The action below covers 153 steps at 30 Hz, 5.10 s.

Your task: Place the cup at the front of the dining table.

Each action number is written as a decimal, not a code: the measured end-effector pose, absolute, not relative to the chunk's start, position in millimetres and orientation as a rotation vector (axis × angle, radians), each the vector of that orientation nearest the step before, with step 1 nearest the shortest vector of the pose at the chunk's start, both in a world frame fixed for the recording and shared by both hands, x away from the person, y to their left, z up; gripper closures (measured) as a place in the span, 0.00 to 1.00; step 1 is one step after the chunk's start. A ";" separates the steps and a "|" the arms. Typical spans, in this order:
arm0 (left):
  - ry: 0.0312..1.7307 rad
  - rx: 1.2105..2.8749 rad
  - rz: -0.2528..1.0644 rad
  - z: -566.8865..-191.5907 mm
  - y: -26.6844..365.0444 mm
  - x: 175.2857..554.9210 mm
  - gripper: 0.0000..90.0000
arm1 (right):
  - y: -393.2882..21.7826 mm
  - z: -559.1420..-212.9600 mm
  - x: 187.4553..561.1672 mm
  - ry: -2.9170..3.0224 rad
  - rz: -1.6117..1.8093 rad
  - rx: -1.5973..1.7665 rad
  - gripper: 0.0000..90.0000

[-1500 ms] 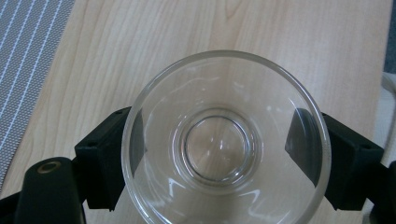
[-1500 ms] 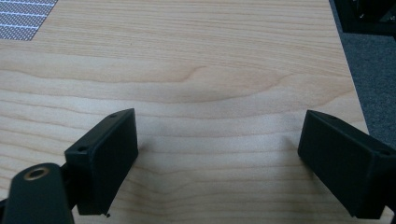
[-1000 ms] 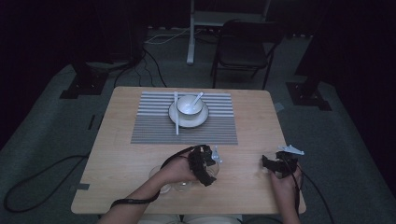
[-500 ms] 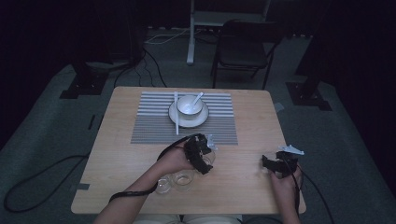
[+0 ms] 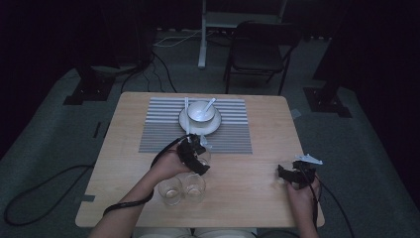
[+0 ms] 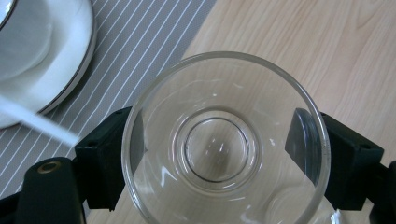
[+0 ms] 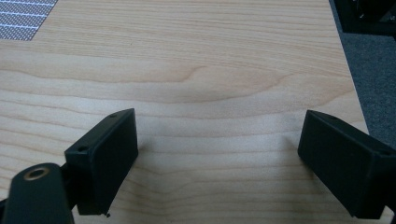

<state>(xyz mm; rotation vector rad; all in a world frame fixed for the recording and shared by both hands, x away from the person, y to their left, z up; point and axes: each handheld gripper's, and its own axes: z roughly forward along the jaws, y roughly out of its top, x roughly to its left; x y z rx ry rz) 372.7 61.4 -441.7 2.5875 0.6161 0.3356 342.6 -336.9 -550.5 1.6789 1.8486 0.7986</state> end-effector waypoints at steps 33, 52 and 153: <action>0.977 2.534 0.464 -441.6 160.7 405.8 0.20 | -336.9 -550.5 342.6 1.848 0.798 1.679 0.13; 1.214 2.412 0.497 -440.9 180.2 467.3 0.20 | -337.0 -550.6 342.6 1.847 0.799 1.679 0.13; 1.320 2.134 0.477 -517.7 229.6 448.2 0.00 | -336.8 -550.6 341.3 1.845 0.798 1.681 0.13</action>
